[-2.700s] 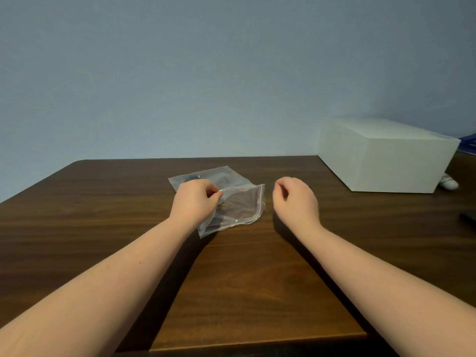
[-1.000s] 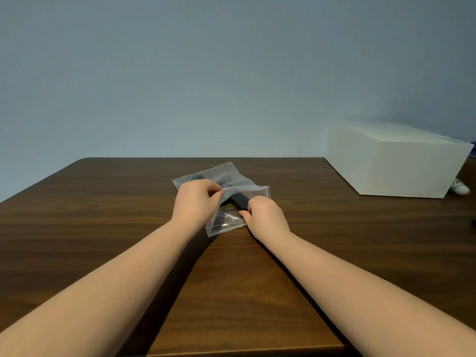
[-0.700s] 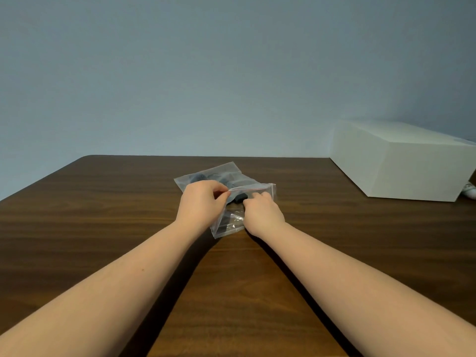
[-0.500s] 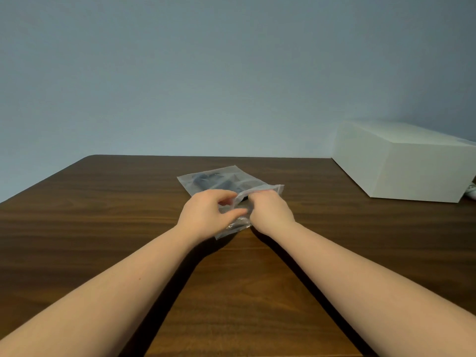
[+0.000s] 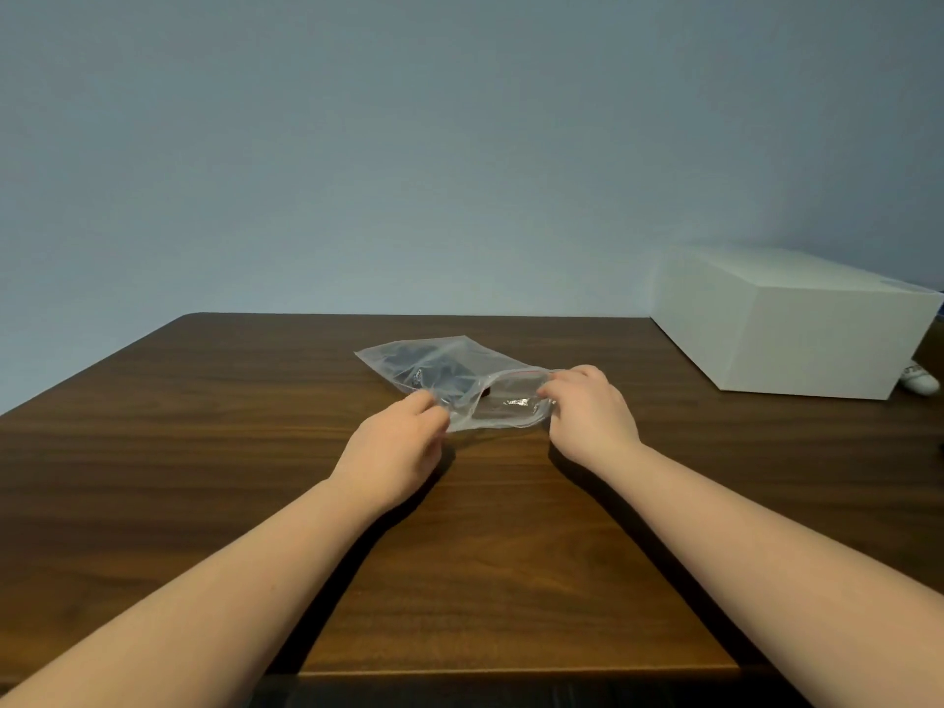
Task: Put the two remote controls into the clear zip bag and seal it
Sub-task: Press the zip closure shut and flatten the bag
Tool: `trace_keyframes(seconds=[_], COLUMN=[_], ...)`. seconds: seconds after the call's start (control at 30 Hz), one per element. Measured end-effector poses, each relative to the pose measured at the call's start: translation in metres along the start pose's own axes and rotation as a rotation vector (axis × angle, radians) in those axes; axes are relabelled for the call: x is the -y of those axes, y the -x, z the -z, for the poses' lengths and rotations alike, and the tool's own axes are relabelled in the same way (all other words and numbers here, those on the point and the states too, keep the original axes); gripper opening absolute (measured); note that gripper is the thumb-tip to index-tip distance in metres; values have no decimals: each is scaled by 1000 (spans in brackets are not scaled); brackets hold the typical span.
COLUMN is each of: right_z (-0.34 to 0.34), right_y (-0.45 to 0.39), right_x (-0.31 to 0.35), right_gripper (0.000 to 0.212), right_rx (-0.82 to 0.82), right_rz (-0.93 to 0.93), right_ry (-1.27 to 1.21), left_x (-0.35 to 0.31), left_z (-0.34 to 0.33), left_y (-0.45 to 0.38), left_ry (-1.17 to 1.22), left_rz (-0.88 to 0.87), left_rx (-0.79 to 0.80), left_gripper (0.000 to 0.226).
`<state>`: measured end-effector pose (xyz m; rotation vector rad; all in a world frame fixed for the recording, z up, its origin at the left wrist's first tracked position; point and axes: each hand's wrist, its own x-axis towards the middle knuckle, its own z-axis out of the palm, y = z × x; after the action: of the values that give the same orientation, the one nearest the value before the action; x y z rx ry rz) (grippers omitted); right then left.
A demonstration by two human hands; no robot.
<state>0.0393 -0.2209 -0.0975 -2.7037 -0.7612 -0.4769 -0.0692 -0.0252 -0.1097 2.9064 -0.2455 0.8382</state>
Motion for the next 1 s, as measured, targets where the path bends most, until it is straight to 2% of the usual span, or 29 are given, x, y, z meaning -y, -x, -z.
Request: trace_keyframes(seconds=[0.03, 0.13, 0.2, 0.33, 0.43, 0.53, 0.57, 0.63, 0.7, 0.77, 0.87, 1.0], right_z=[1, 4, 5, 7, 7, 5, 6, 5, 3, 4, 8, 14], right_y=[1, 5, 6, 7, 5, 4, 4, 3, -1, -4, -5, -4], right_x=[1, 5, 8, 19, 32, 45, 49, 56, 59, 59, 59, 65], right_gripper=[36, 26, 32, 44, 52, 59, 54, 29, 11, 13, 21, 23], right_rx=[-20, -140, -186, -104, -72, -75, -93, -135, -172, -146, -93, -74], right_rz=[4, 38, 101, 299, 418, 419, 402, 418, 468, 453, 420, 417], right_ry=[4, -5, -79, -157, -70, -37, -47, -50, -53, -76, -99, -161], left_x=[0, 2, 2, 6, 5, 2, 2, 4, 7, 10, 12, 14], left_z=[0, 1, 4, 4, 5, 9, 9, 10, 9, 8, 6, 5], left_y=[2, 6, 7, 10, 11, 12, 11, 12, 13, 15, 17, 17], left_ry=[-35, -108, -107, -6, 13, 21, 21, 32, 53, 65, 108, 151], left_rz=[-42, -79, -71, -50, -51, -62, -73, -80, -61, -50, 2, 78], left_rx=[-44, -137, -181, -247, -242, -227, -230, -246, -233, -225, -249, -268], left_gripper=[6, 19, 22, 22, 6, 18, 15, 8, 22, 24, 8, 17])
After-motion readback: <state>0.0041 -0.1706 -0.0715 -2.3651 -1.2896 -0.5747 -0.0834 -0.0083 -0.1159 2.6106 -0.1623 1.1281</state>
